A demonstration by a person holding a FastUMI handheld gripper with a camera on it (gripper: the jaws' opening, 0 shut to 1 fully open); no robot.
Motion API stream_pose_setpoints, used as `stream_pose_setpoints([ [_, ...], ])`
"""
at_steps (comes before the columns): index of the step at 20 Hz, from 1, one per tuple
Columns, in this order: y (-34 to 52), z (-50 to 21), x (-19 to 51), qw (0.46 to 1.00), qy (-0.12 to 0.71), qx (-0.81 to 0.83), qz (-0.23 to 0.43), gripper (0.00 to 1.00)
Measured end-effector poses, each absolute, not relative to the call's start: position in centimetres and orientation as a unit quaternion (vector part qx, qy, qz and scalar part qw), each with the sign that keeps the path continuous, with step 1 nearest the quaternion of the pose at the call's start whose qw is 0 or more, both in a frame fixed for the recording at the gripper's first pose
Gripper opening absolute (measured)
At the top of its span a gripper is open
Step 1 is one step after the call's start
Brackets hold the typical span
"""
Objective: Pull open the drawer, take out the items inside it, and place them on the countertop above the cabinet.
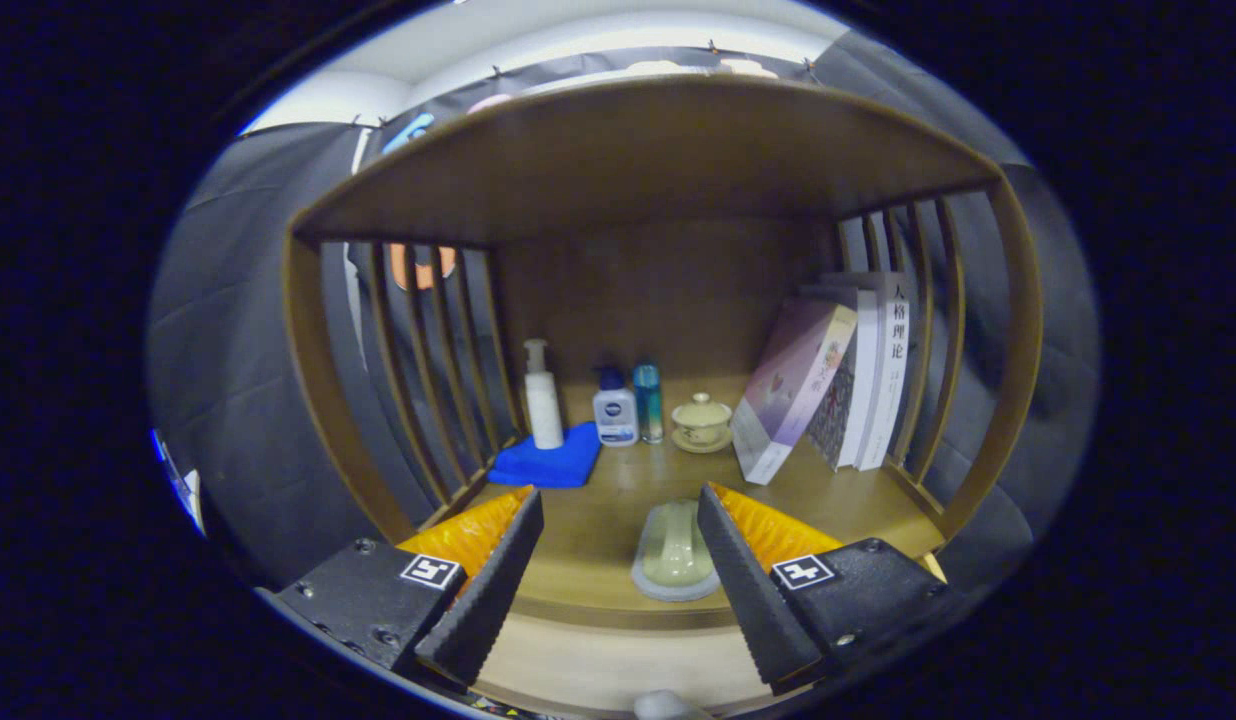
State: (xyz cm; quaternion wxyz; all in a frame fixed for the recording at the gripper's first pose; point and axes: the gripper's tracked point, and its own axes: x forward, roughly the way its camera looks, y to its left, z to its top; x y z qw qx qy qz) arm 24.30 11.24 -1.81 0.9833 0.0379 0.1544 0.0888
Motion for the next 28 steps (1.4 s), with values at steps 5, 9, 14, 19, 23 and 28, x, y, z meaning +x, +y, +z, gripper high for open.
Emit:
stream_pose_setpoints([
  [5,11.7,-1.6,18.6,0.991,0.085,0.027,0.099,0.98],
  [9,9.7,-3.3,13.8,0.996,0.038,0.008,0.074,0.99],
  [14,7.8,-7.1,8.5,0.998,0.022,-0.003,0.053,0.99],
  [19,6.0,-12.2,5.6,0.998,0.038,-0.027,0.037,0.99],
  [23,5.3,-16.7,4.5,0.997,0.069,-0.013,0.027,0.99],
  [28,4.3,-20.7,5.6,0.994,0.107,-0.018,0.011,0.99],
])
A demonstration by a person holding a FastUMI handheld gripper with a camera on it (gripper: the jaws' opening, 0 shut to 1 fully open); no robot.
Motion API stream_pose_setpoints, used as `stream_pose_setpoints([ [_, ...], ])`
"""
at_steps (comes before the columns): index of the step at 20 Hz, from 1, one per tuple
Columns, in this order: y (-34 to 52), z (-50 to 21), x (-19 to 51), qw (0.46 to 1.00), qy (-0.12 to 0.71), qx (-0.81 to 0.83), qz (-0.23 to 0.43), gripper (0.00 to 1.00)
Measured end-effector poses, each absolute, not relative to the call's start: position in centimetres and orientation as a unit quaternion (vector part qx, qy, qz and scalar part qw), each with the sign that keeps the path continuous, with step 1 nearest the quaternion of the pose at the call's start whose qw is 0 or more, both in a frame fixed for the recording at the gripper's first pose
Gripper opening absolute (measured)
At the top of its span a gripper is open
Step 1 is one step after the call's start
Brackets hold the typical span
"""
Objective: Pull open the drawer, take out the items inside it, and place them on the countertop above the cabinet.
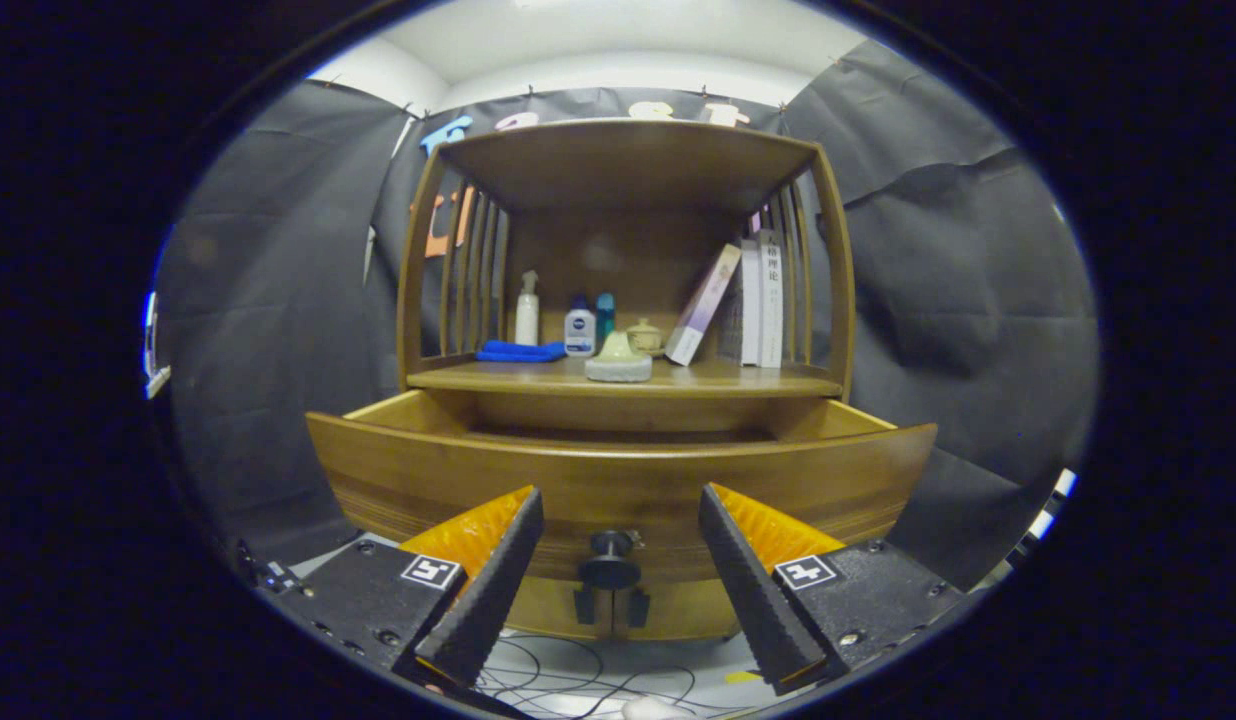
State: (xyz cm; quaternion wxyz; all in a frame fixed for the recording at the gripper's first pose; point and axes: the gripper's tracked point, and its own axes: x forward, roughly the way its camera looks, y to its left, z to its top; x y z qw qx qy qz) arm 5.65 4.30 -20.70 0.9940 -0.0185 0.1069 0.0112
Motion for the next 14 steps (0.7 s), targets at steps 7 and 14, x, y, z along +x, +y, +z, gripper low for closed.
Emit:
stream_pose_setpoints([
  [7,5.1,-23.1,7.6,0.991,0.134,-0.009,0.009,0.99],
  [14,5.1,-23.9,8.5,0.991,0.136,0.004,0.000,0.99],
])
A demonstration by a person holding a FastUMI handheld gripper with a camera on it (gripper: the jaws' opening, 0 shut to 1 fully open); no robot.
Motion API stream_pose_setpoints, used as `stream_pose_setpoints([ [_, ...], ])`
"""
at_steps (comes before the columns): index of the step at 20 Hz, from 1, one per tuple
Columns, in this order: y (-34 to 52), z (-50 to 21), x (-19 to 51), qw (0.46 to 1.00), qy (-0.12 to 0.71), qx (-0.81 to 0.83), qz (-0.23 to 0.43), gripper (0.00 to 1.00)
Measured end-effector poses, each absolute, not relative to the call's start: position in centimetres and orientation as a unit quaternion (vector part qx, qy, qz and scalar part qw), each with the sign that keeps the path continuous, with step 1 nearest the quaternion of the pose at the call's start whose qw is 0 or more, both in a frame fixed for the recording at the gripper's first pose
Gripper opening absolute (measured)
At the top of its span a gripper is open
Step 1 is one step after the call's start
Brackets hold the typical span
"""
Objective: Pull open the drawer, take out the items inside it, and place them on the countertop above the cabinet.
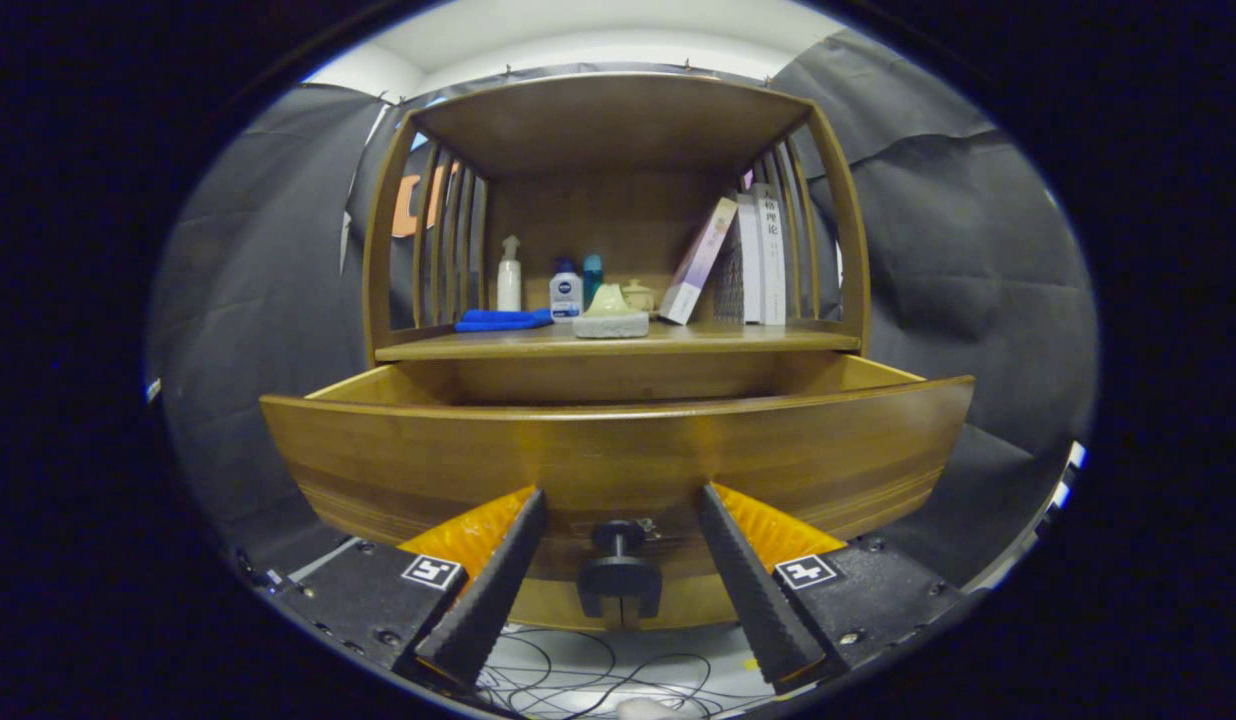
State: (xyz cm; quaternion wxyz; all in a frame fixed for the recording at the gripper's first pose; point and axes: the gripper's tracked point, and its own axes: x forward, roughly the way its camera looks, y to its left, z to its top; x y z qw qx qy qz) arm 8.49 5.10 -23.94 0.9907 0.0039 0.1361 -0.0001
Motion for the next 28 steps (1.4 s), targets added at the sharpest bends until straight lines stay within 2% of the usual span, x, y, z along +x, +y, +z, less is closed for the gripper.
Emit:
stream_pose_setpoints([
  [10,6.1,-23.7,10.9,0.994,0.109,-0.027,-0.016,1.00],
  [28,5.4,-24.5,19.8,0.991,0.136,0.009,-0.007,1.00],
])
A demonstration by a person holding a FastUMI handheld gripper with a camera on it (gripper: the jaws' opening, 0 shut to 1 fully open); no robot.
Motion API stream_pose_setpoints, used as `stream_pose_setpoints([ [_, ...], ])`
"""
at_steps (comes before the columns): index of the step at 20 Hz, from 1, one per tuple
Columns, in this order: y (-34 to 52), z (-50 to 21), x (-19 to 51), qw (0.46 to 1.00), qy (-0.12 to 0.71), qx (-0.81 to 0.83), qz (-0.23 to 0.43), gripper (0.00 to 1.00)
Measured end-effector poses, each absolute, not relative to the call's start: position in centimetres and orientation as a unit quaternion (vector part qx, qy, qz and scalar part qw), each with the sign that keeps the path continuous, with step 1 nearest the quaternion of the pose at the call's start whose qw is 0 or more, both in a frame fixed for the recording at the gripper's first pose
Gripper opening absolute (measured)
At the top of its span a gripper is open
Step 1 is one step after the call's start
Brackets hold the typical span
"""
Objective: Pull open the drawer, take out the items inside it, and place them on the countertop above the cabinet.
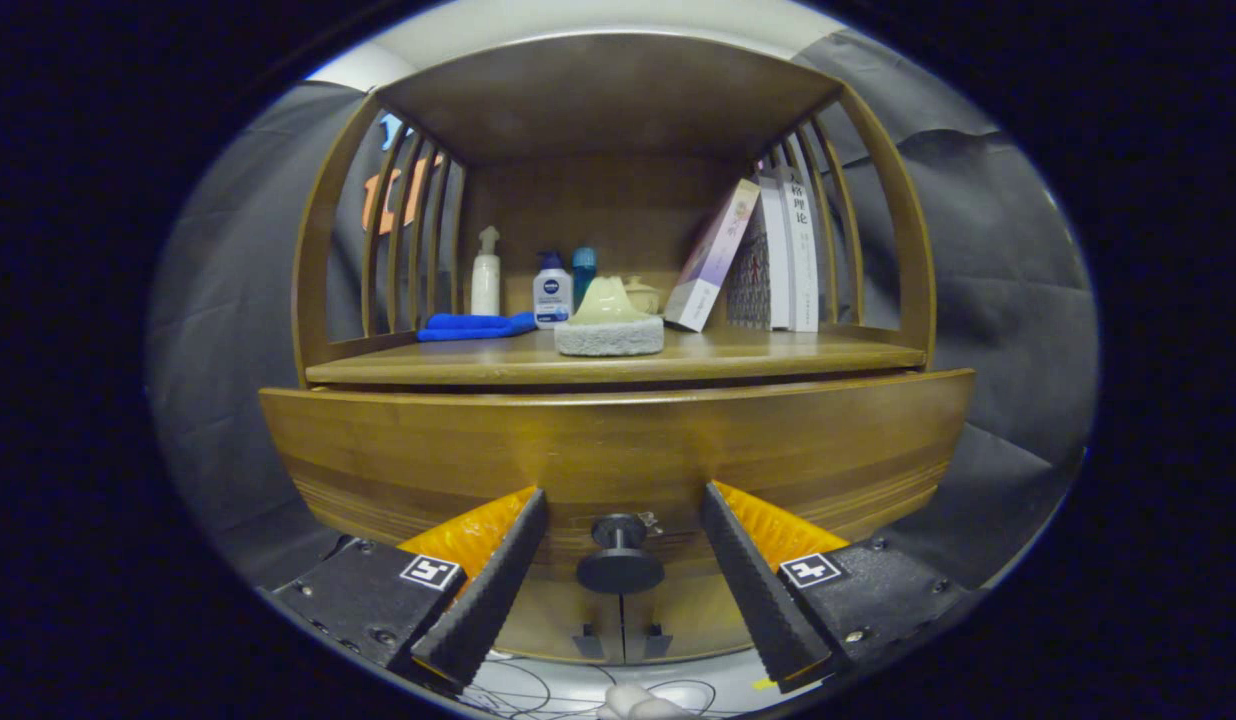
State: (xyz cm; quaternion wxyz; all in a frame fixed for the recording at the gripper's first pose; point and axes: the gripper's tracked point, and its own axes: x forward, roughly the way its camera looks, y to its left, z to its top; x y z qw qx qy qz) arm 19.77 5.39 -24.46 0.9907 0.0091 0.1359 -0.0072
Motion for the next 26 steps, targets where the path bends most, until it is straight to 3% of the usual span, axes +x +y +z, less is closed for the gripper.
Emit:
stream_pose_setpoints([
  [7,5.4,-25.2,22.2,0.990,0.143,0.017,-0.006,1.00],
  [10,5.0,-27.6,22.7,0.979,0.202,0.012,-0.008,1.00],
  [26,4.4,-26.1,22.7,0.986,0.165,-0.026,-0.009,1.00],
])
